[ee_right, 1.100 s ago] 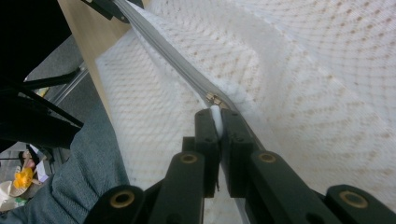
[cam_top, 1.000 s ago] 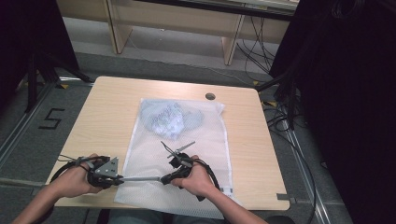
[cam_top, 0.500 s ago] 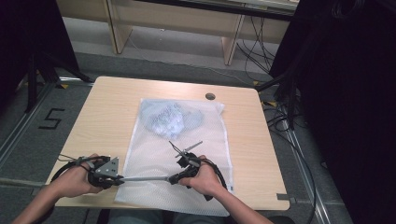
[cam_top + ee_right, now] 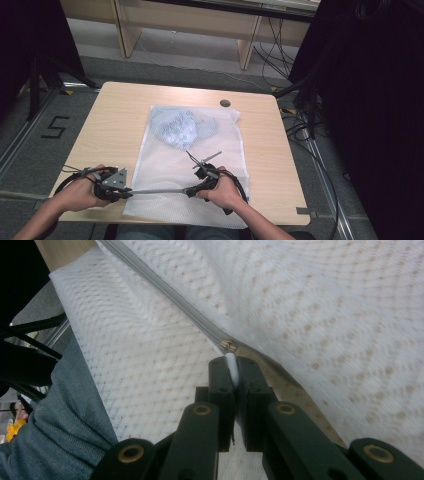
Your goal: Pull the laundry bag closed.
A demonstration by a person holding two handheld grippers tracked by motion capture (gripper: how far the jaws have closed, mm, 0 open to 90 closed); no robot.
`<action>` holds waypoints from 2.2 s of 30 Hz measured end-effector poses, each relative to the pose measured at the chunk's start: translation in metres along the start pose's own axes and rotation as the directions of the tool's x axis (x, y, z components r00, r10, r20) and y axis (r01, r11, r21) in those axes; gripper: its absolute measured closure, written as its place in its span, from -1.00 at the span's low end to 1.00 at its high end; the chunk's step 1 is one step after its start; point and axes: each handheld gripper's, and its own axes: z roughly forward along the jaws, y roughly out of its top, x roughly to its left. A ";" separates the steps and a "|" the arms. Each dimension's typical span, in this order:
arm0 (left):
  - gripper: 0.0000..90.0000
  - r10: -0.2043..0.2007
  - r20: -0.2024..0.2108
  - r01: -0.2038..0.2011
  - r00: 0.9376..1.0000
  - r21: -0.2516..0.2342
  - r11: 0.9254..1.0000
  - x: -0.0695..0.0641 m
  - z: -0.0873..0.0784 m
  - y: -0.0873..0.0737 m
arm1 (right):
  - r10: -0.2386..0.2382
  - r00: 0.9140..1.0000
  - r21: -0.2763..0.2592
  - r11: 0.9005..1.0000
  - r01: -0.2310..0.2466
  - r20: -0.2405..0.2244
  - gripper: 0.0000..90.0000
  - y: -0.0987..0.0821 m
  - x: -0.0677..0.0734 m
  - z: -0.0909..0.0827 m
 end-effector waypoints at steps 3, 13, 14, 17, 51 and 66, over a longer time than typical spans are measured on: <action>0.84 0.011 -0.001 -0.011 1.000 0.012 1.000 0.000 0.000 0.001 | -0.007 1.000 0.017 1.000 0.006 0.029 0.93 -0.002 -0.004 -0.003; 0.84 0.009 0.000 -0.009 1.000 0.011 1.000 0.000 -0.001 0.001 | -0.007 1.000 0.015 1.000 0.007 0.005 0.93 -0.002 -0.005 -0.002; 0.84 0.009 0.000 -0.009 1.000 0.011 1.000 0.000 -0.001 0.001 | -0.007 1.000 0.015 1.000 0.007 0.005 0.93 -0.002 -0.005 -0.002; 0.84 -0.001 0.011 0.001 1.000 0.003 1.000 0.000 0.000 0.002 | 0.000 1.000 0.020 1.000 0.000 0.006 0.93 -0.003 -0.006 -0.003; 0.83 0.001 0.001 -0.001 1.000 -0.002 1.000 -0.001 0.000 0.002 | 0.033 0.999 0.030 0.999 -0.033 0.018 0.93 -0.013 -0.015 -0.013; 0.83 -0.002 0.002 0.002 1.000 -0.004 1.000 -0.002 0.000 0.002 | 0.035 0.999 0.015 0.999 -0.035 0.023 0.93 -0.019 -0.020 -0.019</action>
